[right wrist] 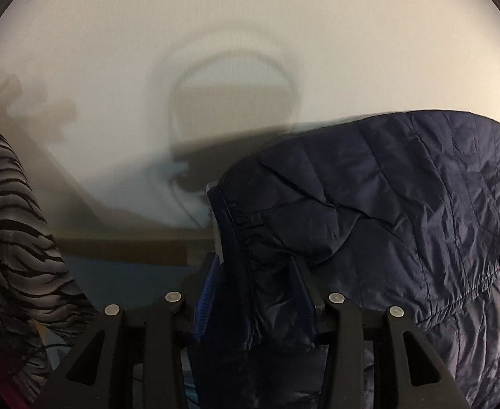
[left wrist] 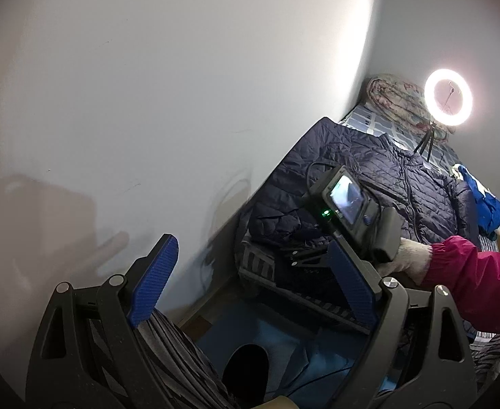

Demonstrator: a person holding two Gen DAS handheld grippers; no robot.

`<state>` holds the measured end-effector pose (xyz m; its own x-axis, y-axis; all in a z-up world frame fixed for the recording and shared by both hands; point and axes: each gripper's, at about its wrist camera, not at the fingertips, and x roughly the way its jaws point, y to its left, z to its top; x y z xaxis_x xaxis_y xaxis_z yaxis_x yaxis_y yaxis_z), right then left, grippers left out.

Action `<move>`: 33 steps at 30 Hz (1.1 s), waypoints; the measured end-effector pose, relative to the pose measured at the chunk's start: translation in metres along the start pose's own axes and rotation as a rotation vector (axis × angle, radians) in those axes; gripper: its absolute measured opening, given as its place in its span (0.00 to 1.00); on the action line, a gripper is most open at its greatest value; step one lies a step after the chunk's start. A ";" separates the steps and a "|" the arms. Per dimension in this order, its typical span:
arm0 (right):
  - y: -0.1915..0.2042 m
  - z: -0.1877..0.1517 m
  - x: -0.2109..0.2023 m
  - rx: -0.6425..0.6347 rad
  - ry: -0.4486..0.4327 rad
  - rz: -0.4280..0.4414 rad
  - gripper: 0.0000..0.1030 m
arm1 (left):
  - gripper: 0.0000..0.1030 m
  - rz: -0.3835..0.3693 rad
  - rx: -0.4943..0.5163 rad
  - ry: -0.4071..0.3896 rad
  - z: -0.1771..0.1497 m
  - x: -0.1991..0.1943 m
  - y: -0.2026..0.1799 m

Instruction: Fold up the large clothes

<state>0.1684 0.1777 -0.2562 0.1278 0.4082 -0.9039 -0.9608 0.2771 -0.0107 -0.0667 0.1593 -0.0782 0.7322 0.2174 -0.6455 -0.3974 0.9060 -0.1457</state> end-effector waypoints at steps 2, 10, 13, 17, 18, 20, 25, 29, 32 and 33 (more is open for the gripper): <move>0.004 0.002 0.003 -0.022 0.014 -0.010 0.45 | 0.89 -0.005 -0.002 -0.004 0.000 0.000 0.001; 0.001 0.013 0.020 -0.001 0.028 -0.007 0.14 | 0.89 -0.018 0.011 -0.009 -0.002 -0.002 -0.002; -0.021 0.015 0.008 0.109 -0.019 0.081 0.07 | 0.89 -0.017 0.025 -0.016 -0.002 -0.004 -0.006; -0.057 0.008 -0.018 0.273 -0.126 0.174 0.06 | 0.89 -0.021 0.046 -0.021 -0.002 -0.003 -0.012; -0.068 0.006 -0.023 0.320 -0.160 0.193 0.06 | 0.89 -0.025 0.056 -0.021 -0.001 -0.001 -0.015; -0.092 -0.001 -0.041 0.409 -0.229 0.215 0.06 | 0.89 -0.029 0.073 -0.022 0.001 0.003 -0.021; -0.153 -0.030 -0.083 0.607 -0.373 0.228 0.06 | 0.89 -0.091 0.172 -0.018 0.009 0.026 -0.056; -0.203 -0.068 -0.114 0.750 -0.471 0.165 0.06 | 0.89 -0.164 0.252 -0.006 0.021 0.053 -0.095; -0.236 -0.098 -0.132 0.838 -0.512 0.108 0.06 | 0.88 -0.184 0.297 0.004 0.031 0.077 -0.123; -0.248 -0.109 -0.138 0.862 -0.521 0.081 0.06 | 0.87 -0.209 0.305 0.009 0.035 0.087 -0.133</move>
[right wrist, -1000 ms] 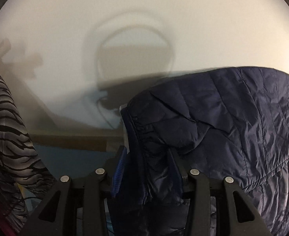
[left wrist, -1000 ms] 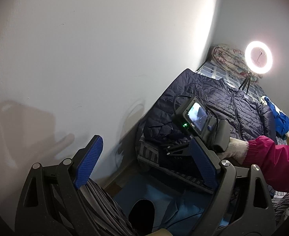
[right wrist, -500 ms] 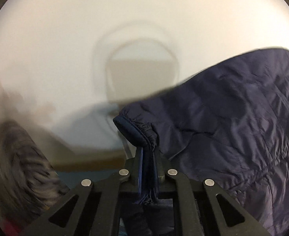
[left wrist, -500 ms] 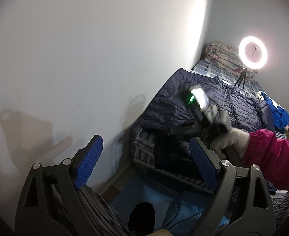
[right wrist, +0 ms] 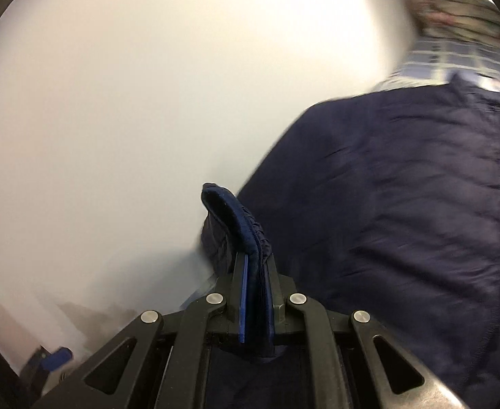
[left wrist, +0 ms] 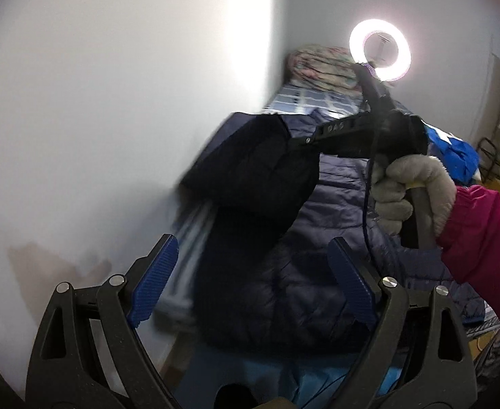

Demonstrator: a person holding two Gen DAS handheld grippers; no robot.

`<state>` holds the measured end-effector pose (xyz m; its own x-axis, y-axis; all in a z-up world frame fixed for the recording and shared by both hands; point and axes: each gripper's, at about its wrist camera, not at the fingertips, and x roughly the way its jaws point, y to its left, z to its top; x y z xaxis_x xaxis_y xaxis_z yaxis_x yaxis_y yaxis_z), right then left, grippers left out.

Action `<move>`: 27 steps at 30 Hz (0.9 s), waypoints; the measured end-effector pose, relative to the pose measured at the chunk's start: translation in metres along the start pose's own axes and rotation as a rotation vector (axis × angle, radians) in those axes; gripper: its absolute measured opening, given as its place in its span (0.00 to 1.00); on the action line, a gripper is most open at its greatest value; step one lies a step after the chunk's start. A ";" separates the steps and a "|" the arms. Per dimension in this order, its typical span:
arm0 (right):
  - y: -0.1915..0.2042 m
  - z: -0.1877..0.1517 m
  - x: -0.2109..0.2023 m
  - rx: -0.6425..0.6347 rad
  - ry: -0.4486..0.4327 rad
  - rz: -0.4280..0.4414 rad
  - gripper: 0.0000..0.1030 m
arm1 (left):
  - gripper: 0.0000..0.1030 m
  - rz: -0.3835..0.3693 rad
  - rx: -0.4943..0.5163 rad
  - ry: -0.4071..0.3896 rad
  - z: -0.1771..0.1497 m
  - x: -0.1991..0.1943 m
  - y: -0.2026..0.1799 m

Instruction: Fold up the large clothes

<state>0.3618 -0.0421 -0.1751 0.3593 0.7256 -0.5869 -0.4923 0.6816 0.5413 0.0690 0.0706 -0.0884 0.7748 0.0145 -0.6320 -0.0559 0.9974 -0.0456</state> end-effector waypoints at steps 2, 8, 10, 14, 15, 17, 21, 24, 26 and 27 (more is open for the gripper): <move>-0.025 0.005 -0.014 0.029 -0.029 -0.038 0.06 | 0.87 -0.041 0.005 0.003 0.013 0.023 -0.010; -0.063 0.039 -0.031 0.071 -0.060 -0.134 0.06 | 0.87 -0.171 0.050 0.108 0.047 0.107 -0.047; -0.071 0.041 -0.033 0.078 -0.065 -0.150 0.06 | 0.87 -0.190 0.066 0.115 0.055 0.132 -0.058; -0.094 0.055 -0.039 0.081 -0.098 -0.222 0.06 | 0.87 -0.219 0.037 0.126 0.055 0.162 -0.060; -0.103 0.059 -0.044 0.086 -0.109 -0.237 0.06 | 0.87 -0.232 0.023 0.142 0.053 0.169 -0.059; -0.123 0.065 -0.059 0.106 -0.147 -0.280 0.06 | 0.87 -0.232 0.035 0.156 0.051 0.175 -0.063; -0.184 0.062 -0.101 0.196 -0.241 -0.417 0.06 | 0.87 -0.204 0.089 0.157 0.048 0.188 -0.071; -0.224 0.044 -0.122 0.276 -0.265 -0.532 0.06 | 0.87 -0.193 0.097 0.181 0.047 0.198 -0.077; -0.247 0.031 -0.125 0.321 -0.247 -0.568 0.06 | 0.87 -0.193 0.091 0.194 0.047 0.203 -0.078; -0.255 0.026 -0.125 0.331 -0.235 -0.576 0.06 | 0.87 -0.194 0.089 0.197 0.046 0.205 -0.080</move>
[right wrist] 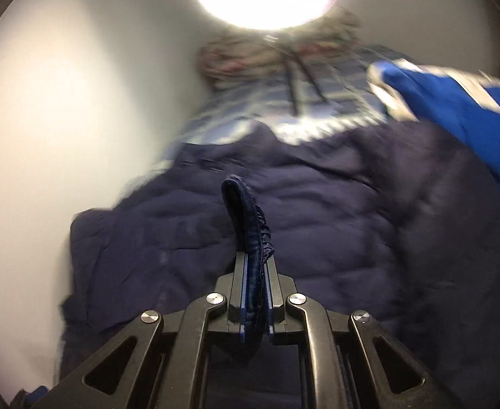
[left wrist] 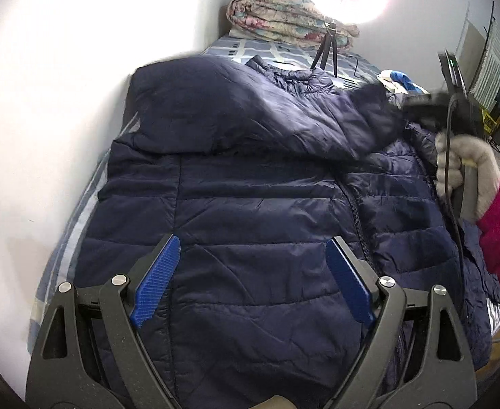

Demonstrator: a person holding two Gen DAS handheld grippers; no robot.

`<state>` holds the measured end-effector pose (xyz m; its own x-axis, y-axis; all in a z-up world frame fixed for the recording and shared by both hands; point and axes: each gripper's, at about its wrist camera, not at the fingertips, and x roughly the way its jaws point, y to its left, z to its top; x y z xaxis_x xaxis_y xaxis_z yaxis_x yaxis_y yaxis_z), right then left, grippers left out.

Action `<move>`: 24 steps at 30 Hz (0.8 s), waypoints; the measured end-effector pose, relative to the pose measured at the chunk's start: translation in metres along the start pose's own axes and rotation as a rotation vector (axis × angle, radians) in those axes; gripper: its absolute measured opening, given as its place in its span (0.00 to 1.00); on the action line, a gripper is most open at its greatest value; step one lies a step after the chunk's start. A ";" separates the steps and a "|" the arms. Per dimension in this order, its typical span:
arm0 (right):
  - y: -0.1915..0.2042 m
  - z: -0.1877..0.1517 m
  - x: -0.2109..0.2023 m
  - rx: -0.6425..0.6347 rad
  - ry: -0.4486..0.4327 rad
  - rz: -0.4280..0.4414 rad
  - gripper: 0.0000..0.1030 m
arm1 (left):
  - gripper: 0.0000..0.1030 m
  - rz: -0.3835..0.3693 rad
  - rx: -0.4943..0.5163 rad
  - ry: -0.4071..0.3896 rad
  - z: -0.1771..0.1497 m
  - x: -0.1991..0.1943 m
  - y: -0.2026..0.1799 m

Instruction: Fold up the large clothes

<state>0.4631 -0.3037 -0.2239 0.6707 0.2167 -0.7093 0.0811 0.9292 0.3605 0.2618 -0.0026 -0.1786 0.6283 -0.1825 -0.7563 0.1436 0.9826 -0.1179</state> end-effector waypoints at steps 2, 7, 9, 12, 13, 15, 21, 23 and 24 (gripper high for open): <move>-0.010 -0.005 0.008 -0.001 0.017 -0.020 0.06 | 0.87 -0.001 -0.004 0.005 0.002 0.004 -0.001; -0.019 0.003 0.012 -0.003 0.008 -0.009 0.06 | 0.87 -0.001 0.006 -0.001 0.008 0.007 -0.011; -0.021 0.007 0.018 -0.004 0.026 -0.026 0.06 | 0.87 -0.001 0.014 -0.001 0.009 0.009 -0.014; -0.021 0.008 0.027 -0.032 0.064 -0.082 0.06 | 0.87 0.000 0.029 -0.002 0.009 0.011 -0.020; -0.022 0.007 0.032 -0.041 0.075 -0.098 0.06 | 0.87 0.000 0.031 -0.002 0.010 0.012 -0.022; -0.023 0.004 0.040 -0.050 0.105 -0.130 0.06 | 0.87 -0.007 0.031 -0.004 0.011 0.013 -0.024; -0.016 0.002 0.044 -0.108 0.143 -0.163 0.22 | 0.87 -0.024 0.048 -0.018 0.017 0.011 -0.035; -0.013 0.003 0.029 -0.112 0.121 -0.128 0.28 | 0.87 -0.013 0.064 -0.041 0.019 0.009 -0.039; -0.011 0.004 0.019 -0.116 0.109 -0.113 0.30 | 0.87 -0.010 0.069 -0.057 0.020 0.007 -0.042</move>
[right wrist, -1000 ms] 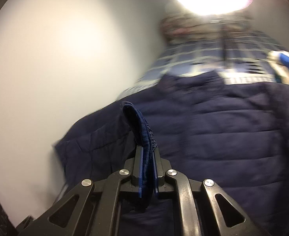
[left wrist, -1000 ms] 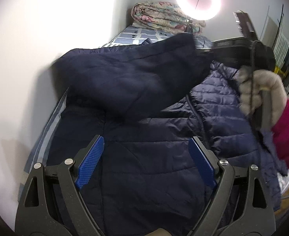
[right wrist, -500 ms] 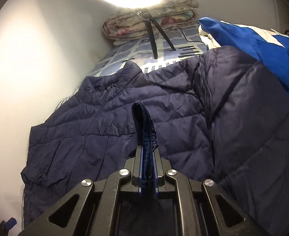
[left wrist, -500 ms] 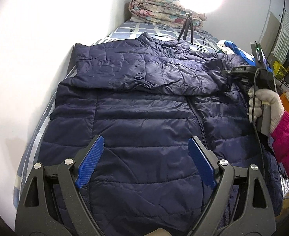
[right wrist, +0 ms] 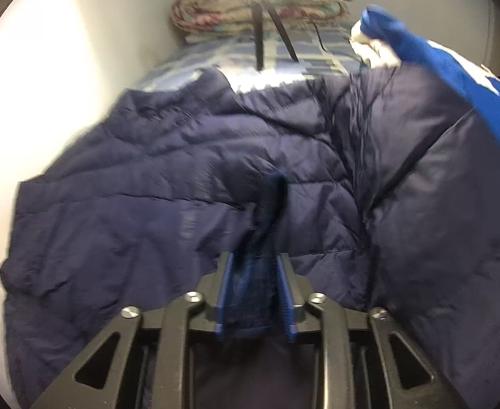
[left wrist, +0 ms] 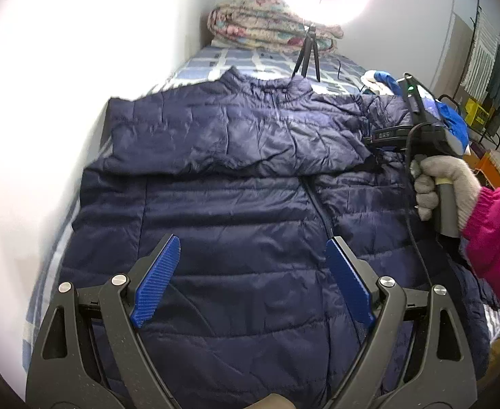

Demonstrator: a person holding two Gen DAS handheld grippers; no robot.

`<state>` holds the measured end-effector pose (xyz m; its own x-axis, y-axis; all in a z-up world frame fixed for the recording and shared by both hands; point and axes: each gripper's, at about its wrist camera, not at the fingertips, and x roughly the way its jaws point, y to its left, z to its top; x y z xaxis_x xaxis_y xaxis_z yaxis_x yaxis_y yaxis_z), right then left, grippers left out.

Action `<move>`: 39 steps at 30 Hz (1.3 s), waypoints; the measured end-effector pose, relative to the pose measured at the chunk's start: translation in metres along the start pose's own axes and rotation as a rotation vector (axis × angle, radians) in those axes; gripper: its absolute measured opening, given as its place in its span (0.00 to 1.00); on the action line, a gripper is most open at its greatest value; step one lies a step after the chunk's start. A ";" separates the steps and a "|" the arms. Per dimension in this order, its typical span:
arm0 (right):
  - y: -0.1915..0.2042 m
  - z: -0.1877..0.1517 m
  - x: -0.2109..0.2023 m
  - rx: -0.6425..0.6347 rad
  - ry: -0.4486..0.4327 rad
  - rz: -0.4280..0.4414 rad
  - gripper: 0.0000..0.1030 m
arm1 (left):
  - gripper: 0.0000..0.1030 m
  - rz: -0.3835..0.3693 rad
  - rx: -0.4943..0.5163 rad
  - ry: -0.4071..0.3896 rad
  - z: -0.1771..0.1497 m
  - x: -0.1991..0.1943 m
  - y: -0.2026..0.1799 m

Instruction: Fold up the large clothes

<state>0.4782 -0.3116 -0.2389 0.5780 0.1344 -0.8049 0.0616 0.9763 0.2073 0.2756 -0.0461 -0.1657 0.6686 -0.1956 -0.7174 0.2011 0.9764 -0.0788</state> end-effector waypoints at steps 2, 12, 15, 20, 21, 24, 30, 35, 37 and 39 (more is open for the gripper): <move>0.001 -0.001 -0.024 -0.013 -0.030 0.017 0.32 | 0.87 -0.017 0.006 -0.028 0.003 -0.004 -0.003; -0.032 -0.050 -0.180 -0.001 -0.226 0.027 0.55 | 0.87 -0.116 0.028 -0.060 0.016 -0.033 -0.038; -0.044 -0.067 -0.229 -0.012 -0.238 -0.020 0.61 | 0.87 -0.124 0.069 -0.074 0.013 -0.044 -0.053; -0.051 -0.107 -0.302 -0.037 -0.286 -0.096 0.78 | 0.87 -0.184 0.134 -0.052 0.005 -0.055 -0.087; -0.053 -0.115 -0.313 -0.038 -0.294 -0.110 0.81 | 0.87 -0.206 0.151 -0.041 0.003 -0.056 -0.098; -0.061 -0.143 -0.345 -0.038 -0.317 -0.172 0.82 | 0.87 -0.268 0.204 -0.014 -0.005 -0.057 -0.128; -0.097 -0.195 -0.394 0.050 -0.351 -0.320 0.81 | 0.87 -0.396 0.354 -0.005 -0.025 -0.071 -0.206; -0.132 -0.224 -0.418 0.138 -0.386 -0.439 0.81 | 0.87 -0.512 0.446 0.050 -0.045 -0.072 -0.274; -0.143 -0.228 -0.424 0.157 -0.401 -0.469 0.81 | 0.87 -0.559 0.472 0.090 -0.055 -0.066 -0.304; -0.159 -0.234 -0.430 0.202 -0.414 -0.467 0.81 | 0.87 -0.589 0.492 0.125 -0.066 -0.059 -0.331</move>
<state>0.0295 -0.4852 -0.0559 0.7166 -0.4115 -0.5631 0.5101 0.8599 0.0208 0.1221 -0.3517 -0.1429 0.2725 -0.6294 -0.7278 0.8127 0.5554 -0.1760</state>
